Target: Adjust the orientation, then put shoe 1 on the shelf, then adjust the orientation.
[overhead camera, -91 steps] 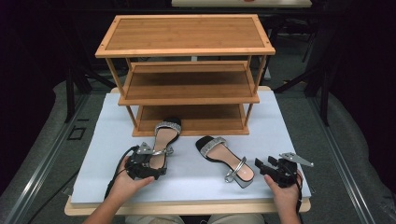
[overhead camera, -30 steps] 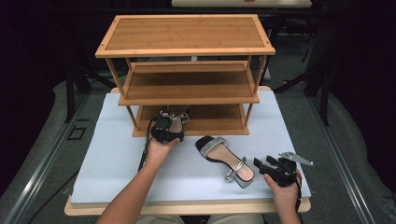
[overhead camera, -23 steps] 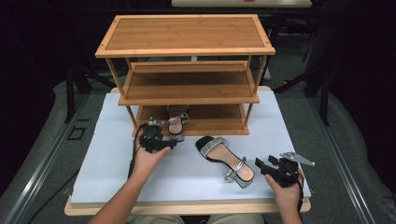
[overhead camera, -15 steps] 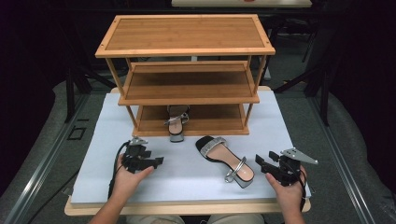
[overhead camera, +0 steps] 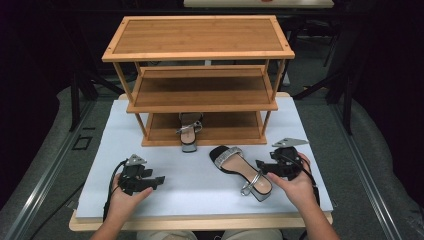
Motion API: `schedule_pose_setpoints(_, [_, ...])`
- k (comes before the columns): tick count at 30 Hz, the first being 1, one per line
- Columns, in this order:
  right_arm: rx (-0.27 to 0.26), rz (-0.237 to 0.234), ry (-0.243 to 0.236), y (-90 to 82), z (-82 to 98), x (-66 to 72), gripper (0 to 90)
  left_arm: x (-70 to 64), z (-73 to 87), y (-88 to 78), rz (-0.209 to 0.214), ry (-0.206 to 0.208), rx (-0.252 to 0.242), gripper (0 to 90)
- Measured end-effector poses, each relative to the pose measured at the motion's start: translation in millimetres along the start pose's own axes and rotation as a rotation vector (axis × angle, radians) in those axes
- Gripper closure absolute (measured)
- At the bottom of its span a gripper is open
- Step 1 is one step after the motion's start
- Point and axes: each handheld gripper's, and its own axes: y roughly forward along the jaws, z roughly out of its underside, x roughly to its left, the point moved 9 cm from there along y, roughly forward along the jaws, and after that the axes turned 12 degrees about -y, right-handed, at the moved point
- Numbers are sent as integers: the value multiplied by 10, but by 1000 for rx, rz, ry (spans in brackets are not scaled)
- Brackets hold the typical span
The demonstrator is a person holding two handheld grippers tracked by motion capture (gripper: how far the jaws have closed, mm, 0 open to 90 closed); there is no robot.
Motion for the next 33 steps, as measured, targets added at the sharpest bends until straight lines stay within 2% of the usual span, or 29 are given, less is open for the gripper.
schedule_pose_setpoints(2, [44, -21, -44, 60, -69, 67, 371, 16, -3, -2, -3, -6, -2, 384])
schedule_pose_setpoints(3, [85, -43, -71, 124, -107, 129, 370, 24, 0, 0, 5, -15, 0, 384])
schedule_pose_setpoints(5, [97, -60, -83, 156, -122, 162, 370, 31, 3, 5, 5, -20, -1, 385])
schedule_pose_setpoints(8, [148, -98, -124, 226, -139, 239, 367, 48, 17, 22, 4, -25, 6, 385])
schedule_pose_setpoints(14, [284, -171, -137, 316, -125, 308, 354, 34, 27, 37, -8, -13, 5, 384])
schedule_pose_setpoints(17, [351, -175, -161, 356, -135, 308, 351, 33, 34, 39, -10, -13, 7, 384])
schedule_pose_setpoints(18, [351, -175, -161, 356, -135, 308, 351, 33, 35, 37, -10, -13, 8, 384])
schedule_pose_setpoints(20, [395, -170, -178, 387, -135, 301, 351, 38, 29, 28, -12, -13, 3, 383])
schedule_pose_setpoints(23, [417, -183, -183, 401, -138, 308, 351, 45, 34, 23, -13, -19, 2, 384])
schedule_pose_setpoints(27, [475, -189, -190, 425, -135, 309, 351, 54, 42, 21, -11, -19, 4, 383])
schedule_pose_setpoints(29, [499, -214, -191, 440, -152, 334, 348, 58, 39, 14, -12, -23, 2, 383])
schedule_pose_setpoints(32, [512, -228, -190, 459, -160, 347, 346, 62, 49, 15, -13, -25, 5, 383])
schedule_pose_setpoints(33, [529, -215, -194, 469, -154, 344, 346, 62, 50, 16, -12, -25, 7, 383])
